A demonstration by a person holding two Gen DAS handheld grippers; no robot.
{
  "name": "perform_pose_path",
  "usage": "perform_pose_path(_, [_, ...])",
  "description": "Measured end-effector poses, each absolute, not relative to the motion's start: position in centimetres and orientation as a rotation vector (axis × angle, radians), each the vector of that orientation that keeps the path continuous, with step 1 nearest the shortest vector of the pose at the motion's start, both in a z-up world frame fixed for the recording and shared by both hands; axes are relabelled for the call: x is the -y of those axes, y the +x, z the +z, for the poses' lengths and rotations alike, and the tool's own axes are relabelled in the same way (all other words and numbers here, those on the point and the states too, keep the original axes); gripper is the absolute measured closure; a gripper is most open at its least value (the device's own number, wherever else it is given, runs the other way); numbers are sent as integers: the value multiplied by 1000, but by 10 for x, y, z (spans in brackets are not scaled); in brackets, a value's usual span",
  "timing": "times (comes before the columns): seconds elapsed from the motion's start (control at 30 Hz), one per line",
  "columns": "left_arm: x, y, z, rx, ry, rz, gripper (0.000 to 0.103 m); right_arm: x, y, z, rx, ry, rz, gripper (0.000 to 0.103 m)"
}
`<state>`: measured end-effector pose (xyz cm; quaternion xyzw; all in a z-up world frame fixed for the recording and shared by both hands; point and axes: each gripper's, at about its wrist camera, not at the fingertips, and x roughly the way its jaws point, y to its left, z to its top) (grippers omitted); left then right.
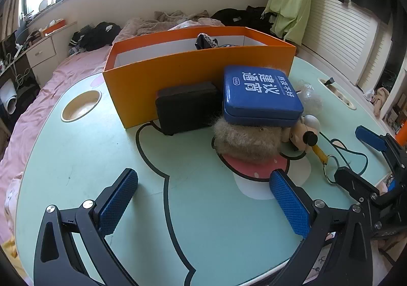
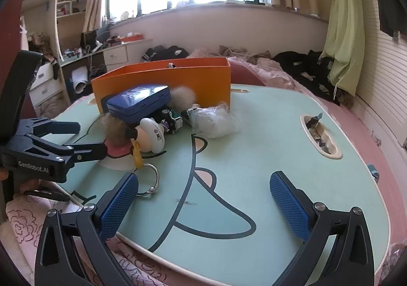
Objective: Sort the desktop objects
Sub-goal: 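Grasp the blue tin on the table with the left tool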
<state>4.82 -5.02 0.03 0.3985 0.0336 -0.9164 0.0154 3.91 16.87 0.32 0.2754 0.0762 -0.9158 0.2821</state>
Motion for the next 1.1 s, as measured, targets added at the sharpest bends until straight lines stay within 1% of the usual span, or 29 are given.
perform_pose_path(0.4, [50,46,3,-96,1260,-2848,0,-171,41,2,-204,719,-2436,0])
perform_pose_path(0.47, [47,51,12,-79,1184,-2874,1,-172,41,2,-202,718,-2436,0])
perform_pose_path(0.6, [31,55,42,17,1016,-2952,1,-173,41,1,-203,717,-2436,0])
perform_pose_path(0.7, [22,39,58,28,996,-2977,1,-173,41,1,-201,717,-2435,0])
perform_pose_path(0.77, [16,20,58,37,1042,-2972,2,-173,41,2,-202,716,-2435,0])
perform_pose_path(0.8, [14,10,55,37,1076,-2962,4,-173,41,2,-202,716,-2435,0])
perform_pose_path(0.87, [15,-5,47,18,1149,-2936,15,-174,41,2,-201,716,-2435,0])
perform_pose_path(0.93, [19,-15,39,-44,1210,-2921,18,-173,41,2,-201,716,-2435,0])
perform_pose_path(0.97, [18,-15,40,-29,1174,-2920,21,-173,41,2,-202,715,-2436,0])
perform_pose_path(1.0, [17,-15,39,-19,1173,-2918,23,-174,42,2,-201,715,-2435,0])
perform_pose_path(1.07, [14,-12,39,1,1165,-2943,36,-174,42,2,-202,714,-2435,0])
perform_pose_path(1.1, [12,-11,39,19,1165,-2951,36,-174,42,2,-202,714,-2435,0])
